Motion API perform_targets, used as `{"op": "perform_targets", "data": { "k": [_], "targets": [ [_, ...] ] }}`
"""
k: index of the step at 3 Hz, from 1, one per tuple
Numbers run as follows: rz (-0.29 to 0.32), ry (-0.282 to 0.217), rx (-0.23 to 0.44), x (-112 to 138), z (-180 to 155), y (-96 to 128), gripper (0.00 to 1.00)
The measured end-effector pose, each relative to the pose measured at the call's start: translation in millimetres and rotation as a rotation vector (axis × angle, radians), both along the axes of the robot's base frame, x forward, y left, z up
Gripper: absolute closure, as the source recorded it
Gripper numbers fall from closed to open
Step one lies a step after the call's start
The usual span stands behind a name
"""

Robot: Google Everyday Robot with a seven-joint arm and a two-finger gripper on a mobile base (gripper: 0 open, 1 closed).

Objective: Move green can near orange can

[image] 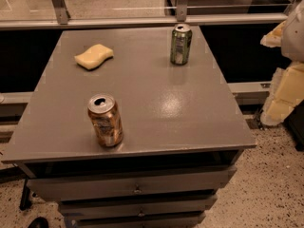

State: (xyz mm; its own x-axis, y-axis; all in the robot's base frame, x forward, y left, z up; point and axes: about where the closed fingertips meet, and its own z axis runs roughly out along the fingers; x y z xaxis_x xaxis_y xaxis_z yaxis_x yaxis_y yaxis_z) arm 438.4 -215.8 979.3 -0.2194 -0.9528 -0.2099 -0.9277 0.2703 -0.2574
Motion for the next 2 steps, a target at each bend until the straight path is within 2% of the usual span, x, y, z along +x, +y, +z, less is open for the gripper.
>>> {"op": "perform_targets", "data": {
  "k": [1,2],
  "targets": [
    [0.0,-0.004,0.004,0.3,0.7,0.7,0.0],
    [0.002,-0.024,0.058,6.2,-1.3,6.7,0.0]
  ]
}}
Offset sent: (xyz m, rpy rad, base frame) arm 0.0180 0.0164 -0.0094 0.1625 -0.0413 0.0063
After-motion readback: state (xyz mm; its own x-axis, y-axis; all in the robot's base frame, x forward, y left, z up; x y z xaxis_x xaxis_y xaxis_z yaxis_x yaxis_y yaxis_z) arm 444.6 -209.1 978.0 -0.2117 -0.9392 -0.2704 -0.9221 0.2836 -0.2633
